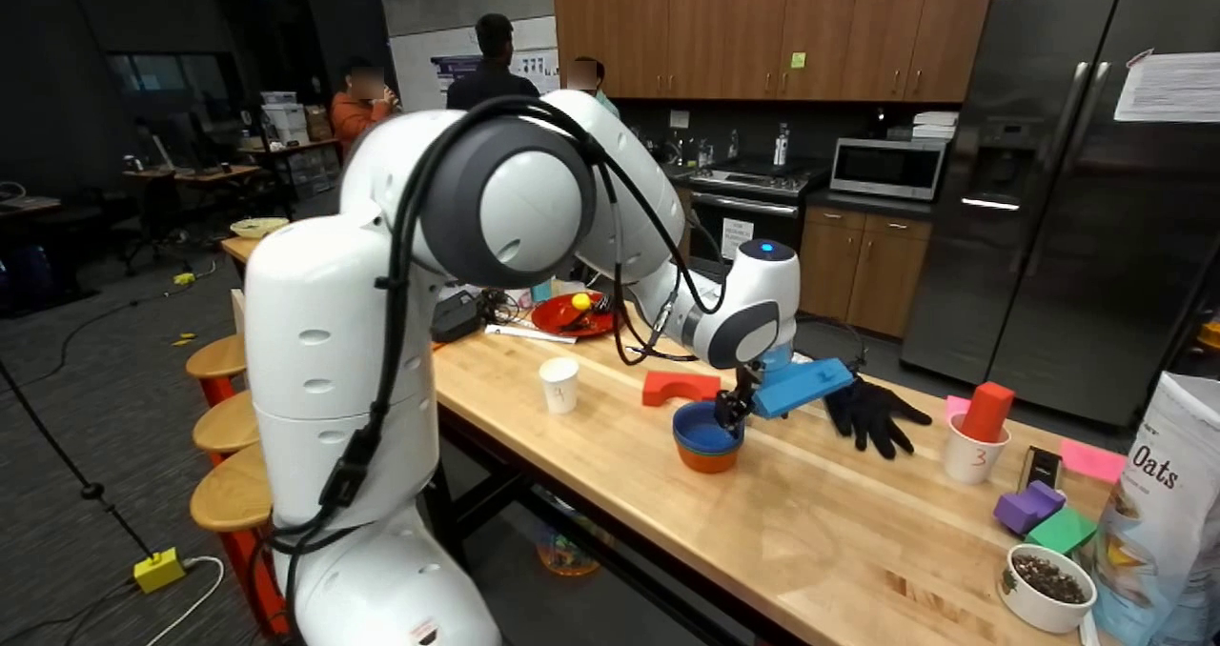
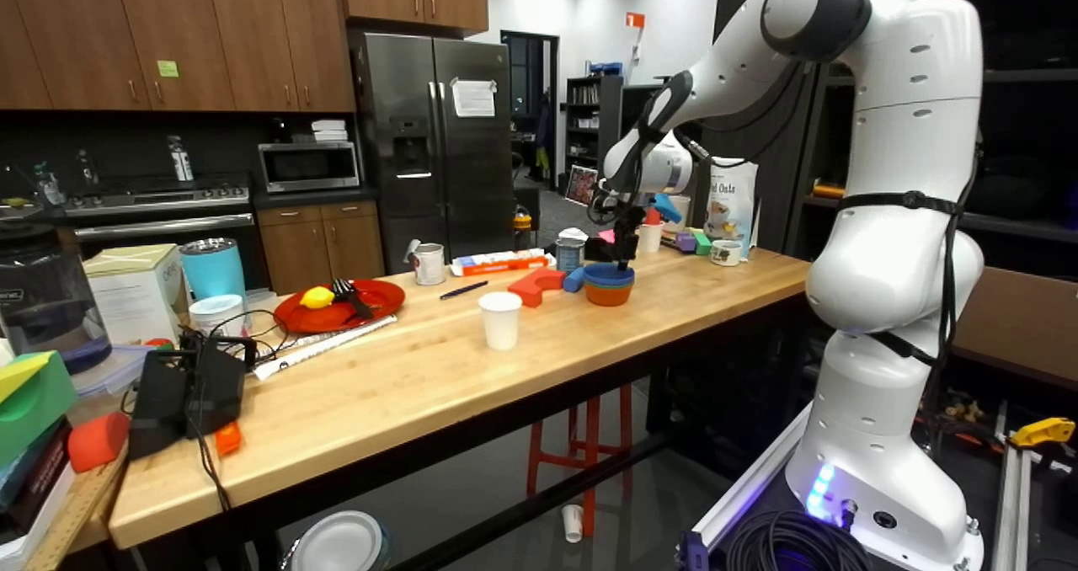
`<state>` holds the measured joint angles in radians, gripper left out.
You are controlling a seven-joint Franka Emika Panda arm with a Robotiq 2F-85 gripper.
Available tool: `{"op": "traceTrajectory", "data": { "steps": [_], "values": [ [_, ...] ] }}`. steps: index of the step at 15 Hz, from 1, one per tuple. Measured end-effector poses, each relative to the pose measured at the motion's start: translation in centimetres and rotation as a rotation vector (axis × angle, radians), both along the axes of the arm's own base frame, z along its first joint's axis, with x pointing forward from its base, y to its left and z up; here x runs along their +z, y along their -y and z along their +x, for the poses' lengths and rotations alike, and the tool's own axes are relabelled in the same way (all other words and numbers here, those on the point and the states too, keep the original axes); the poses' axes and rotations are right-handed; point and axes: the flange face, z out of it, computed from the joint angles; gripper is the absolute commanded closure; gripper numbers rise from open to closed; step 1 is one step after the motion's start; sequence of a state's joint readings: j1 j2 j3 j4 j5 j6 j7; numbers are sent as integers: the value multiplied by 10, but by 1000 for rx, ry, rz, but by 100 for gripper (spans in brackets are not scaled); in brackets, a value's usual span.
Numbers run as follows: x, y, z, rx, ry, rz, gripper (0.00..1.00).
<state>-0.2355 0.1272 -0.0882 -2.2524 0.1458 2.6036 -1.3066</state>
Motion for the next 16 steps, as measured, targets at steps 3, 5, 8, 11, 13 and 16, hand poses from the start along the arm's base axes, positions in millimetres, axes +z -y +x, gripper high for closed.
{"op": "traceTrajectory", "data": {
  "steps": [3,5,8,11,13,16],
  "values": [
    [41,-5,-23,32,26,-119,0],
    [67,-9,-39,47,54,-181,0],
    [98,-18,-61,84,93,-256,0],
    [116,-38,-79,178,116,-344,0],
    [122,-60,-88,270,123,-401,0],
    [121,-101,-100,422,122,-473,0]
  ]
}}
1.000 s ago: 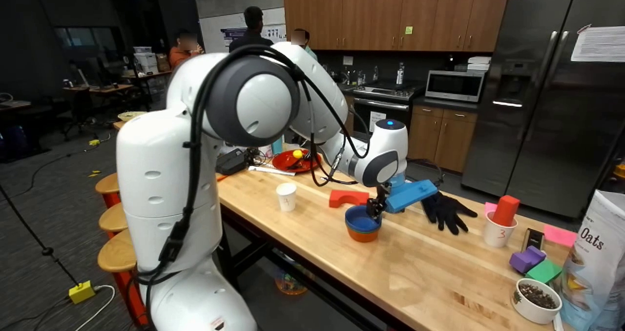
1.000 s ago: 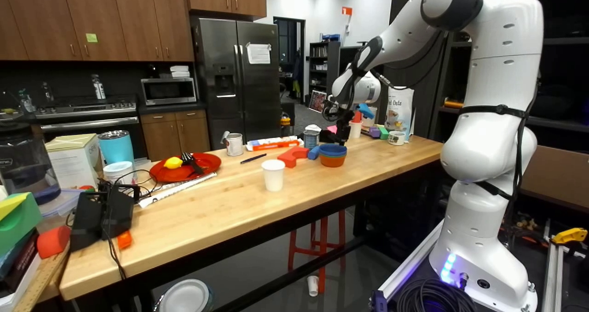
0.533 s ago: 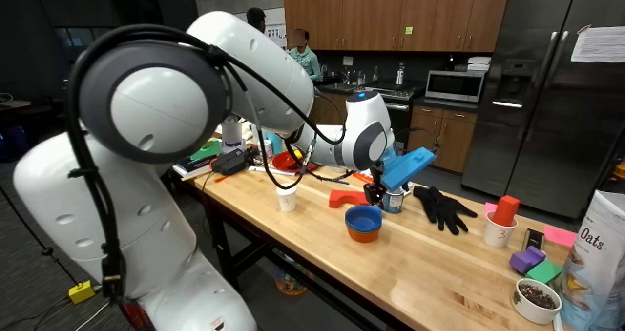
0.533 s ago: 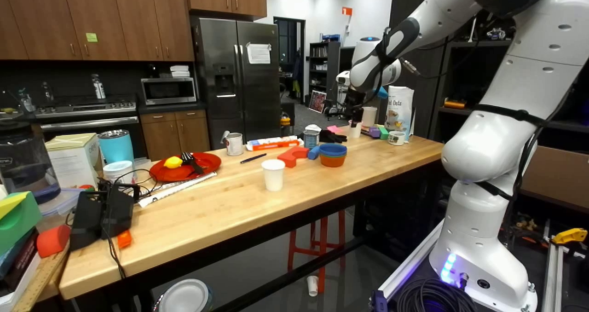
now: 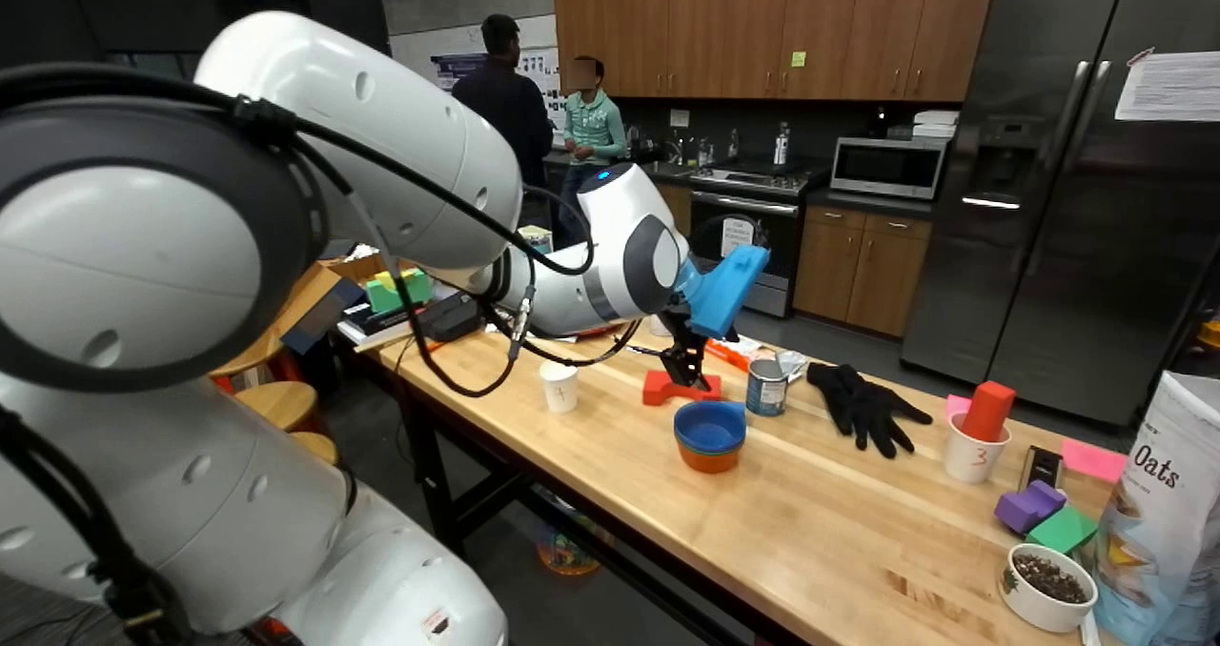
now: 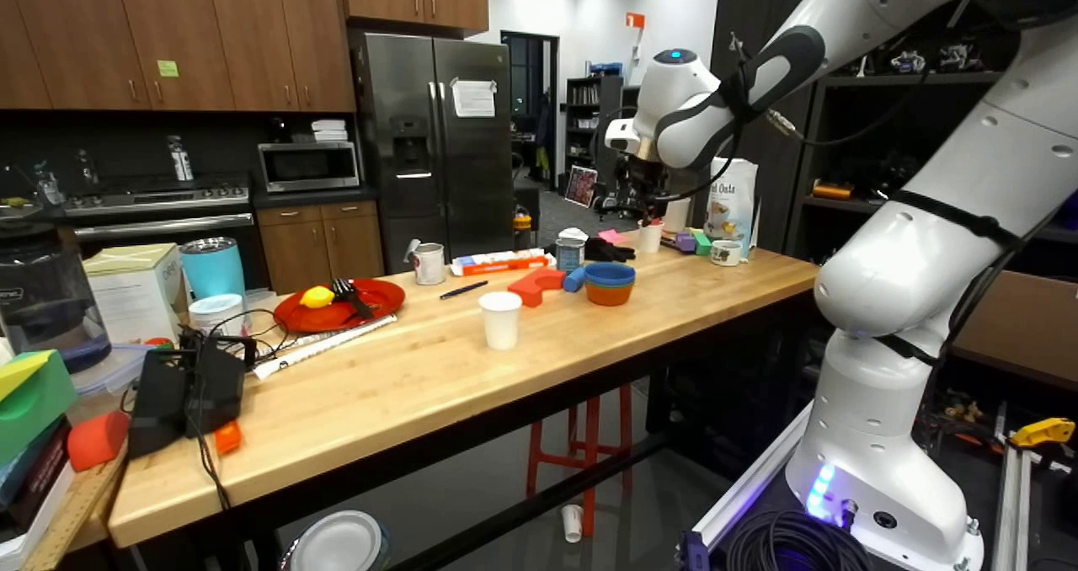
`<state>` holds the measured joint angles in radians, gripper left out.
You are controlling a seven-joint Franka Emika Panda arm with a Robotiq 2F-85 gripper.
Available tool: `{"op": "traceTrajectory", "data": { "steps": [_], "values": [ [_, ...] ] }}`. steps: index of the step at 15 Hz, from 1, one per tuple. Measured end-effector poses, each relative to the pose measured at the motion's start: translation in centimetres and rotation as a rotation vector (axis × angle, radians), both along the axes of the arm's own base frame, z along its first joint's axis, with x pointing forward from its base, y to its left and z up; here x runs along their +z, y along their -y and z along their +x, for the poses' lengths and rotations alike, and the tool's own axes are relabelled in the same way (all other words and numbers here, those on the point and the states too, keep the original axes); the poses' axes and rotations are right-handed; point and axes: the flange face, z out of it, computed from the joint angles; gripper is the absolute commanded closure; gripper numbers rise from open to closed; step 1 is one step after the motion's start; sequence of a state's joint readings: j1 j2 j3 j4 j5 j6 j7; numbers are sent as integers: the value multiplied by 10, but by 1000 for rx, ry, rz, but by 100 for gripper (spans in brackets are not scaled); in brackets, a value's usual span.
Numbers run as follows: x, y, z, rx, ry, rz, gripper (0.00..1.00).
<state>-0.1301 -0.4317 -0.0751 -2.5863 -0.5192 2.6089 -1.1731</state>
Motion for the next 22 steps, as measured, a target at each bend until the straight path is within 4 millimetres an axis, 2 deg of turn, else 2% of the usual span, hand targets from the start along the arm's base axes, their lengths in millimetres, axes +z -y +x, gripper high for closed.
{"op": "traceTrajectory", "data": {
  "steps": [5,9,12,15,18,22],
  "values": [
    [-19,-59,-27,214,-70,-174,0],
    [-42,-89,-58,373,-106,-347,0],
    [-40,-113,-62,442,-65,-458,0],
    [-42,-144,-65,441,25,-504,0],
    [-51,-167,-70,390,124,-477,0],
    [-64,-173,-69,311,166,-403,0]
  ]
}}
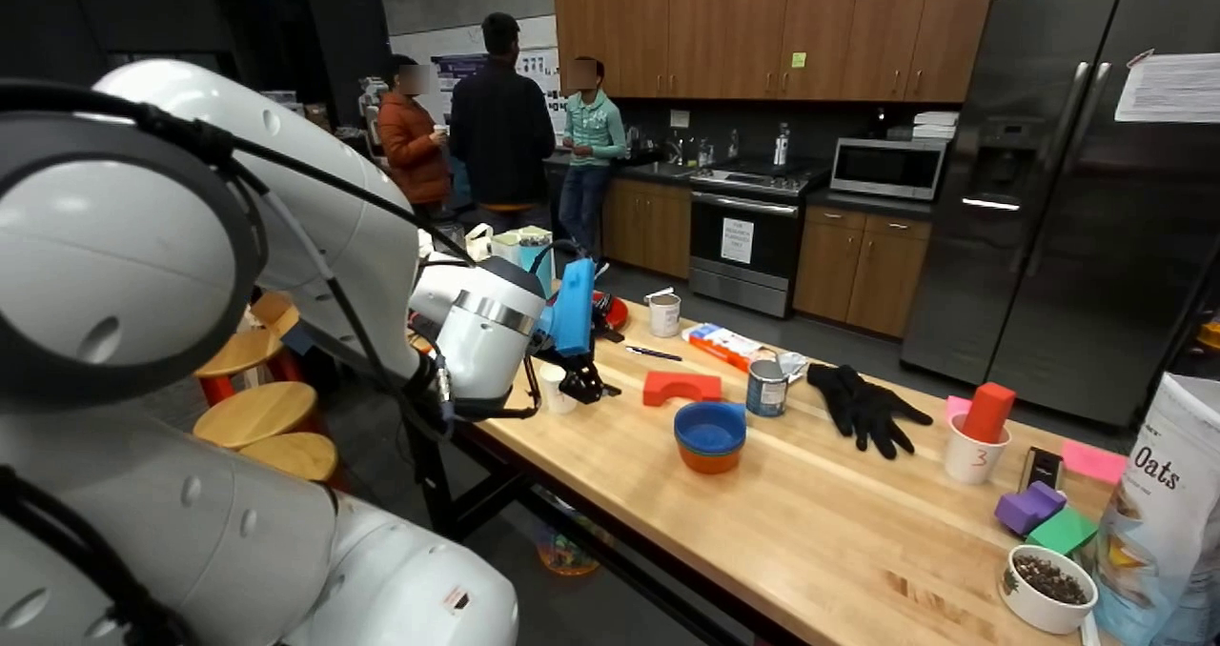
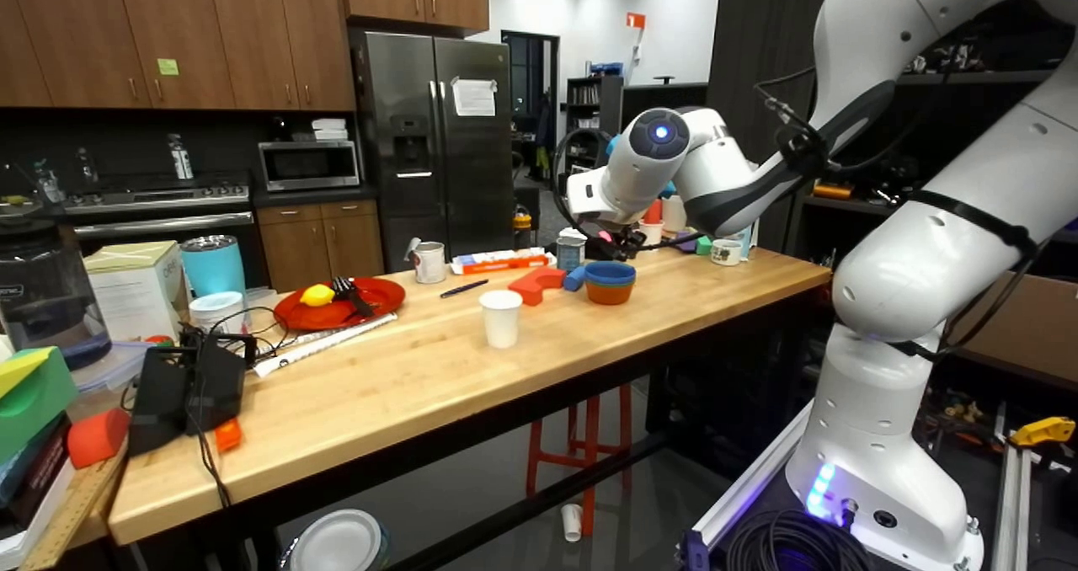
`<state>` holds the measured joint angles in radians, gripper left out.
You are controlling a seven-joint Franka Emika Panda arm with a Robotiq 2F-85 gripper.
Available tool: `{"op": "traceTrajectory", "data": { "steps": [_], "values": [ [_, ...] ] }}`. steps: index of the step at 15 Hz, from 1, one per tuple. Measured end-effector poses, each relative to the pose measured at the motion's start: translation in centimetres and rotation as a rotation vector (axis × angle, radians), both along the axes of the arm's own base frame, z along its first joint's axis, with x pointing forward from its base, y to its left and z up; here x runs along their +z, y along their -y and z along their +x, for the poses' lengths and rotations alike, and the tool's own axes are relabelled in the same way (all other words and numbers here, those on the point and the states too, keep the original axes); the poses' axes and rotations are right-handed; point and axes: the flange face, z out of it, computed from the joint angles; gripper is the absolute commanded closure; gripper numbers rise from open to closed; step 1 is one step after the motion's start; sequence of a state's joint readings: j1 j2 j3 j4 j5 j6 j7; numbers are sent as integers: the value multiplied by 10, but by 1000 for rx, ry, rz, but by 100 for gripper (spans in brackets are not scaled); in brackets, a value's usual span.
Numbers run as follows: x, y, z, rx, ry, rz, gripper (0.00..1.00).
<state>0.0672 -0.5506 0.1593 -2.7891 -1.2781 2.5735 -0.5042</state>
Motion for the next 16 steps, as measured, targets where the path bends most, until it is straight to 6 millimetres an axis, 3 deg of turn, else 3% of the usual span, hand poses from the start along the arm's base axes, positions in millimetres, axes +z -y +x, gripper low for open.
{"op": "traceTrajectory", "data": {
  "steps": [5,8,12,16],
  "values": [
    [8,-2,6,38,11,-25,0],
    [41,-14,32,157,25,-131,0],
    [100,-61,76,358,41,-258,0],
    [123,-109,106,579,38,-335,0]
  ]
}}
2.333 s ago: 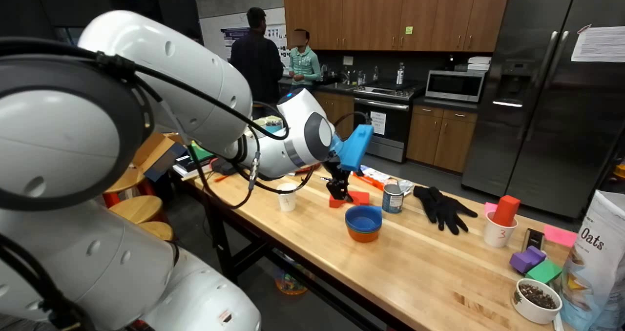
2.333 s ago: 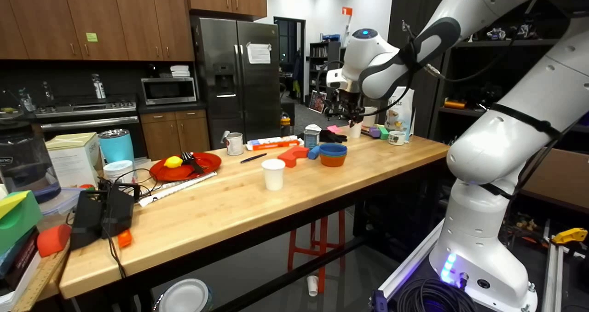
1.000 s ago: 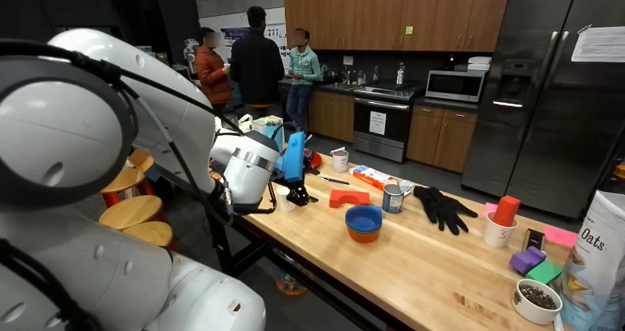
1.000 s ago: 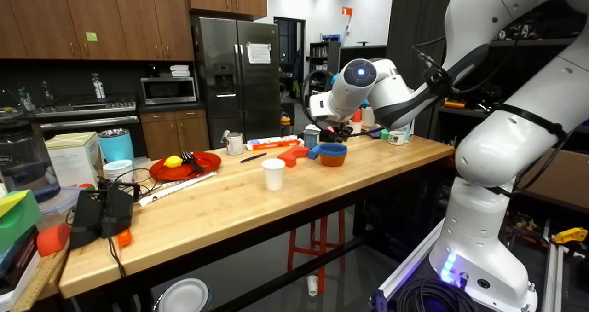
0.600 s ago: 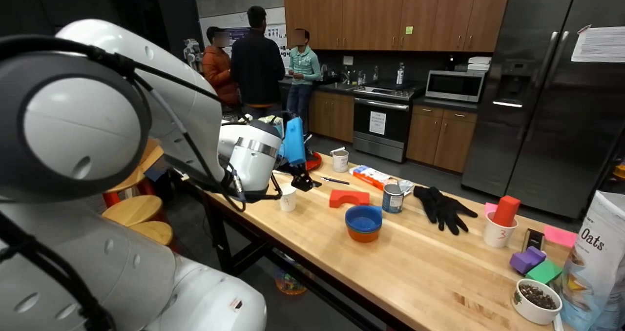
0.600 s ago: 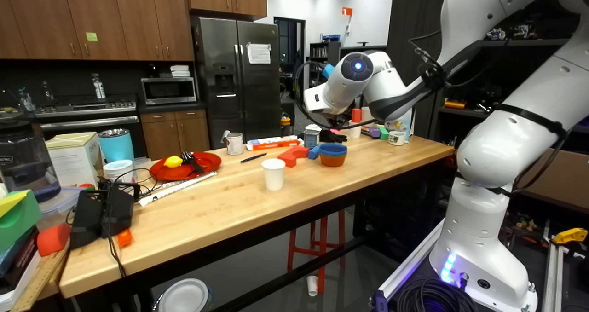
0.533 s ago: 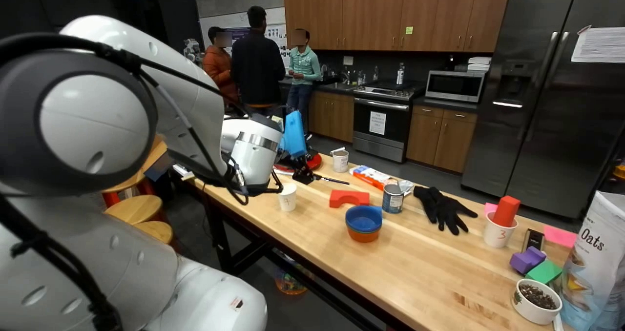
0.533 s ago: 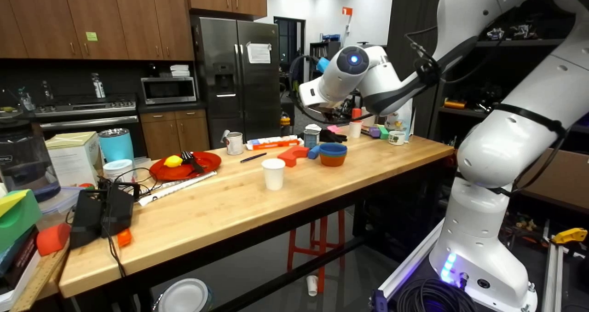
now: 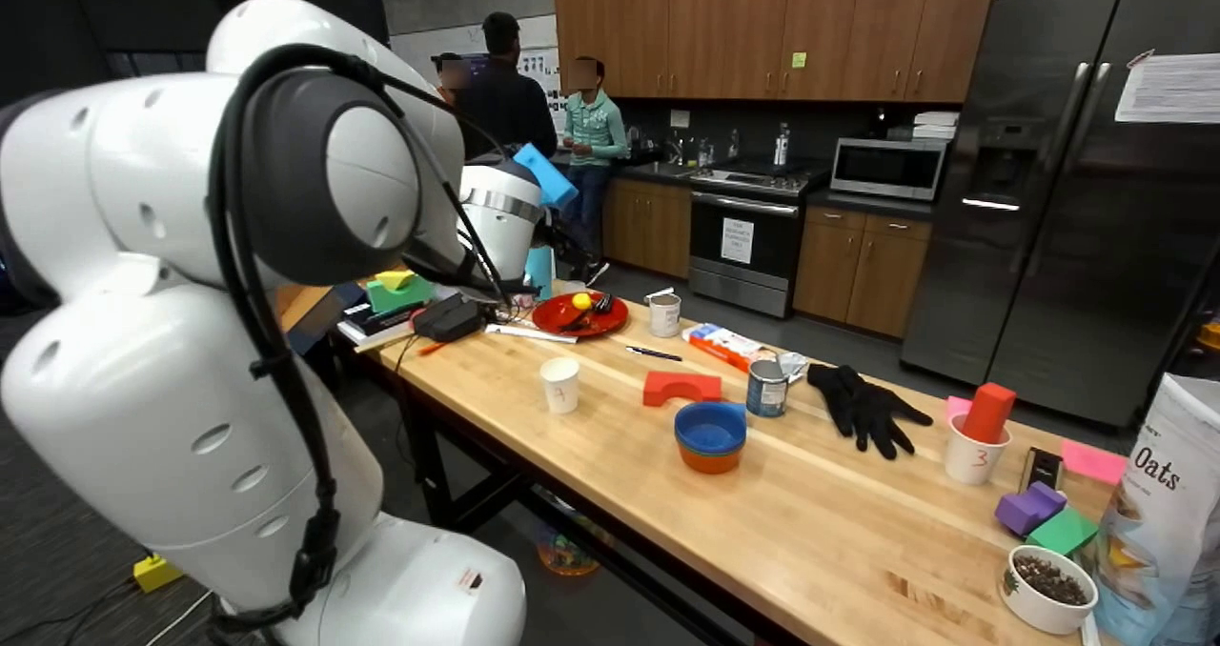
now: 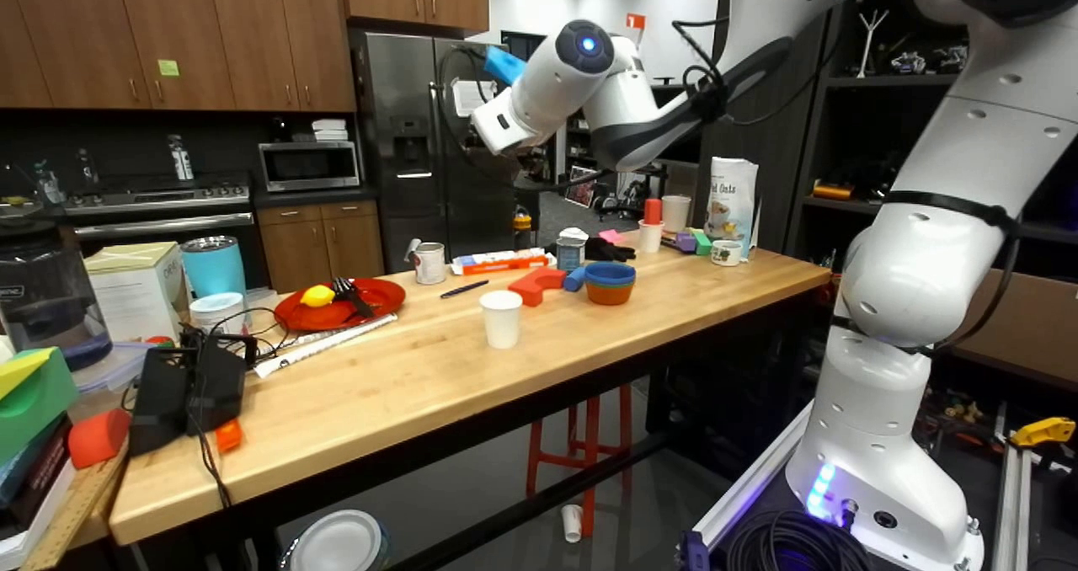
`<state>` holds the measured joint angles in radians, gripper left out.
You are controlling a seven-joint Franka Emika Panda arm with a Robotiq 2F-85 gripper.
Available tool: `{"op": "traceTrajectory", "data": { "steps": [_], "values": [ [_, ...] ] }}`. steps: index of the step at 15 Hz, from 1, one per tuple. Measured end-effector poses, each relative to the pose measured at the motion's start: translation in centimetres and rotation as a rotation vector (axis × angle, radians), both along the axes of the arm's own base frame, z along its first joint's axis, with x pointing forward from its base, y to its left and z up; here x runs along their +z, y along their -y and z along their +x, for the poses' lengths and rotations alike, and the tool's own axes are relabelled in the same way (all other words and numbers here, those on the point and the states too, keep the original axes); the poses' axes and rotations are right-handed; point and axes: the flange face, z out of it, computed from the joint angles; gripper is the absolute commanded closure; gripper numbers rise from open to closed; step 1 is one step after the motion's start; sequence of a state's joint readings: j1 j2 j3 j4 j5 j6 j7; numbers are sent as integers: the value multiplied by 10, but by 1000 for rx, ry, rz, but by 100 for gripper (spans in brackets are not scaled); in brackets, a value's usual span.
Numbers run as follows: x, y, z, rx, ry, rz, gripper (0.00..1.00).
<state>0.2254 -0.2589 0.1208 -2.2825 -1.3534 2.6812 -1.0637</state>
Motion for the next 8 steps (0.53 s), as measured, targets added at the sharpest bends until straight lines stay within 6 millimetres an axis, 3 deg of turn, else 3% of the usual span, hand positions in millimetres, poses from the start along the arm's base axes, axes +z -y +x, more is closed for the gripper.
{"op": "traceTrajectory", "data": {
  "steps": [4,8],
  "values": [
    [-1,-44,13,216,-50,-61,0],
    [1,-93,-5,423,-114,-165,0]
  ]
}}
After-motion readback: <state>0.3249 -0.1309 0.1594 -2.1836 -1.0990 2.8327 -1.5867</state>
